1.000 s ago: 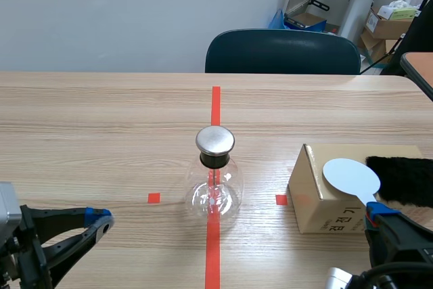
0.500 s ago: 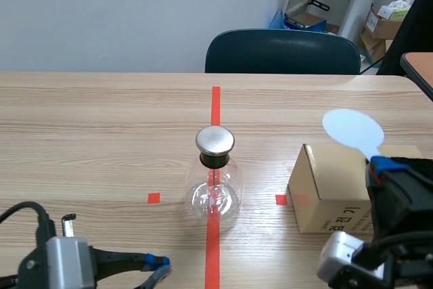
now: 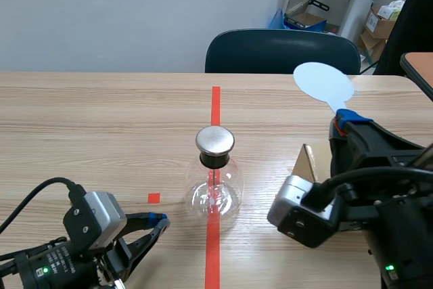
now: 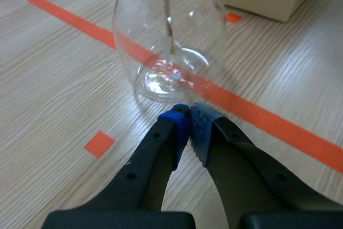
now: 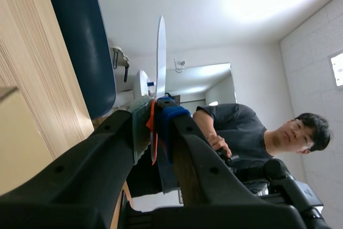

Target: Do the electroscope experiment

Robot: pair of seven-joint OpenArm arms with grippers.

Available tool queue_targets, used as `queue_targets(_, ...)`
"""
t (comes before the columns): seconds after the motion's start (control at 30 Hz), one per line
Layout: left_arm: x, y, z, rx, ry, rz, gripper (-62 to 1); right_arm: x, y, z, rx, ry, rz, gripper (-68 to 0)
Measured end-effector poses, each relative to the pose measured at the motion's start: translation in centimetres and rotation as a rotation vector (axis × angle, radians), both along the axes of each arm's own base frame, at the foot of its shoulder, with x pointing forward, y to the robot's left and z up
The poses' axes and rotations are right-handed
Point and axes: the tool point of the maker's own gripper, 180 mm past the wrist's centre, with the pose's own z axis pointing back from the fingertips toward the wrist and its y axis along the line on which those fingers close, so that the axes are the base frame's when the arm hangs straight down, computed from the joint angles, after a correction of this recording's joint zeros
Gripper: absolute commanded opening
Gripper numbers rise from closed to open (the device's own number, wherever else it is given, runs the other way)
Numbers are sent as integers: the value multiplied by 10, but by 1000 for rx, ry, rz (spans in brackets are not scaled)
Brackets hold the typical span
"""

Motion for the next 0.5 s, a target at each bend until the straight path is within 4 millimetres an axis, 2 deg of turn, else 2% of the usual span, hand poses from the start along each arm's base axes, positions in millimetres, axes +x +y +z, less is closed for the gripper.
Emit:
queue_targets(0.13,9,12,-11,-3,24,62,-578,4,9,-2,8,18,9,-665)
queue_targets(0.27,10,15,-15,-5,20,77,-578,5,16,-3,4,13,8,-665)
queue_targets(0.5,14,15,-6,-68,15,106,-578,7,21,-23,-26,44,5,-664)
